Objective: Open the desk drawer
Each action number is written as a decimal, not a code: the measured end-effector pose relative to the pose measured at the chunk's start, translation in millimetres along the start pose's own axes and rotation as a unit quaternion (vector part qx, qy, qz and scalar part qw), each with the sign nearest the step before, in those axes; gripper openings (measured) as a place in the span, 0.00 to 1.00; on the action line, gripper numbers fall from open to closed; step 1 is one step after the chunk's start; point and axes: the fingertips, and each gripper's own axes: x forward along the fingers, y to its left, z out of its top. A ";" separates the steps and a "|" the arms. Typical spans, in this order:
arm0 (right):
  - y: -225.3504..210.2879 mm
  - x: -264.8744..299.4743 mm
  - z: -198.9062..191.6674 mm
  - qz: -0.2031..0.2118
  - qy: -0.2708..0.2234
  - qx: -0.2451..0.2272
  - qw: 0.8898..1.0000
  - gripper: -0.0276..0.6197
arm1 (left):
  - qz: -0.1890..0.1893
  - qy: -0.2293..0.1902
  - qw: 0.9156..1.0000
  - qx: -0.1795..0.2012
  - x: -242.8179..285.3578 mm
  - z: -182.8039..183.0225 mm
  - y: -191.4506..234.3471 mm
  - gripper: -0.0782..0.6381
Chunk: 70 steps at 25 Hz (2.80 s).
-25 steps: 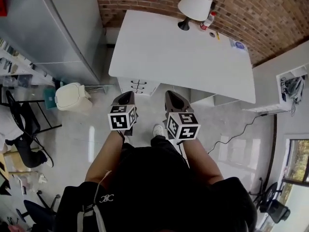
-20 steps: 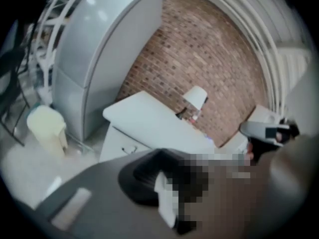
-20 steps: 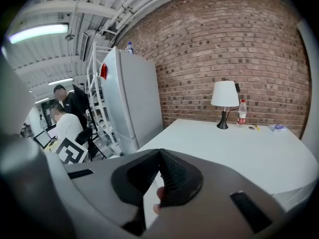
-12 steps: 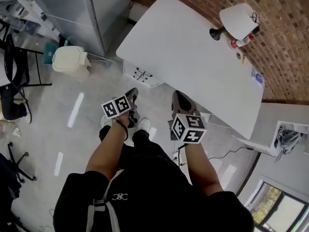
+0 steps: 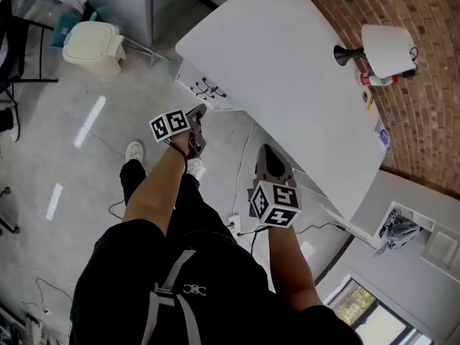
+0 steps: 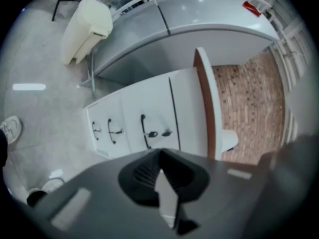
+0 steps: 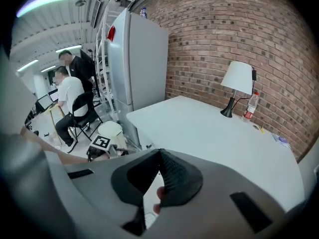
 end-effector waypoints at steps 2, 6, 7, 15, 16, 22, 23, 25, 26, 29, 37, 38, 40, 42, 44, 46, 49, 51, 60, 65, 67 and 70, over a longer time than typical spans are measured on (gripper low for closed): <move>0.5 3.8 -12.1 -0.002 0.016 -0.006 1.000 0.03 | 0.003 -0.008 1.000 -0.013 10.4 2.1 15.4 0.11; 6.0 16.2 -33.5 0.001 0.042 -0.022 0.999 0.03 | -0.006 -0.037 0.998 -0.046 25.0 15.8 37.0 0.11; 6.7 20.8 -39.0 0.003 0.048 -0.026 0.999 0.03 | -0.009 -0.043 0.998 -0.050 29.8 19.2 40.5 0.16; 15.3 58.3 -77.5 0.007 0.086 -0.062 0.994 0.03 | -0.023 -0.041 0.997 -0.058 68.1 29.4 51.6 0.22; 14.3 60.6 -79.3 0.004 0.088 -0.064 0.994 0.03 | -0.025 -0.039 0.997 -0.057 72.0 29.7 51.6 0.22; 4.2 68.0 -83.8 -0.008 0.093 -0.048 0.995 0.03 | -0.028 -0.040 0.997 -0.062 92.6 37.1 55.8 0.16; 2.5 68.4 -85.1 -0.009 0.095 -0.042 0.995 0.03 | -0.029 -0.038 0.997 -0.062 95.6 37.8 56.1 0.15; 0.7 68.7 -87.9 -0.009 0.098 -0.023 0.995 0.03 | -0.033 -0.036 0.997 -0.062 97.9 38.9 55.6 0.13; 0.6 68.7 -89.7 -0.008 0.100 -0.015 0.995 0.03 | -0.035 -0.037 0.997 -0.063 97.4 39.2 55.3 0.13; 1.0 67.5 -93.4 -0.007 0.105 -0.017 0.994 0.03 | -0.042 -0.036 0.996 -0.068 96.0 37.9 52.6 0.13; 9.7 66.7 -85.0 0.005 0.099 0.000 0.995 0.03 | -0.031 -0.017 0.997 -0.064 75.9 32.1 58.5 0.13; 11.2 66.8 -83.7 0.006 0.096 0.001 0.995 0.03 | -0.030 -0.013 0.998 -0.061 71.5 31.1 60.4 0.13; 13.8 67.3 -81.2 0.009 0.093 0.003 0.996 0.03 | -0.026 -0.009 0.998 -0.059 62.2 29.8 63.7 0.13; 15.4 68.0 -78.7 0.012 0.092 0.005 0.996 0.03 | -0.018 -0.010 0.998 -0.062 53.2 27.5 66.4 0.13; 17.0 68.6 -76.5 0.016 0.092 0.007 0.996 0.03 | -0.010 -0.009 0.998 -0.066 43.9 22.3 69.7 0.13; 20.7 69.3 -75.4 0.022 0.092 0.014 0.995 0.03 | -0.006 -0.007 0.998 -0.067 33.9 16.3 74.3 0.13; 27.2 69.0 -75.5 0.031 0.093 0.028 0.995 0.03 | -0.001 -0.009 0.997 -0.073 19.5 9.1 81.1 0.13; 28.6 67.3 -74.3 0.032 0.092 0.027 0.995 0.03 | 0.006 -0.011 0.997 -0.078 13.2 5.3 84.4 0.13; 29.4 61.7 -67.2 0.028 0.083 0.028 0.996 0.03 | 0.044 0.008 0.999 -0.015 0.4 3.4 84.1 0.27; 38.9 56.5 -60.4 0.034 0.074 0.032 0.996 0.03 | 0.119 0.022 0.984 0.132 -38.8 4.0 77.3 0.10; 45.3 55.0 -53.9 0.039 0.067 0.032 0.996 0.03 | 0.133 0.032 0.971 0.197 -54.8 6.6 58.1 0.10; 58.4 57.3 -38.3 0.048 0.051 0.041 0.997 0.03 | 0.137 0.030 0.950 0.280 -75.9 22.8 16.3 0.10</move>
